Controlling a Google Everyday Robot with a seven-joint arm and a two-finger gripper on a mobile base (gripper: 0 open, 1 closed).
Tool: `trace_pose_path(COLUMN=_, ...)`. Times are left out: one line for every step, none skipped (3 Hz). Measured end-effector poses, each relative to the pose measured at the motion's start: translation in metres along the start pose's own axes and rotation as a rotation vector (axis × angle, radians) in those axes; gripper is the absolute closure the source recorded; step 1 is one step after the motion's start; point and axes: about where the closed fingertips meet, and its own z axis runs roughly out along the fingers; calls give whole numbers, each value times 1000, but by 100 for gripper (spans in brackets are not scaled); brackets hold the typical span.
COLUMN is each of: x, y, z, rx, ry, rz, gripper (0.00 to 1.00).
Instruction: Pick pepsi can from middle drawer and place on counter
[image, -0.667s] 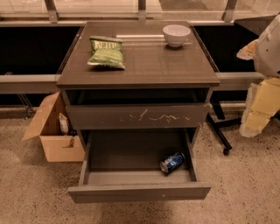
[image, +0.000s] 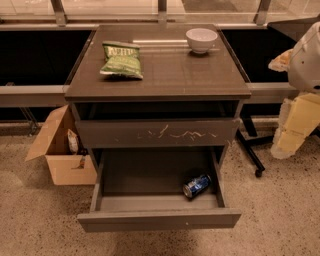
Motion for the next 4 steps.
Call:
trace_pose_path(x=0, y=5, z=28, rx=-27, ry=-48, rz=-17, gripper=0)
trace_pose_path(x=-1, y=12, z=59, rx=-65, ry=-111, rz=-42, gripper=0)
trace_pose_path(x=3, y=21, z=93, rx=-106, ry=-185, rz=-59, gripper=0)
trace_pose_path(x=6, y=30, z=126, rx=-150, ry=-265, rz=-71, gripper=0)
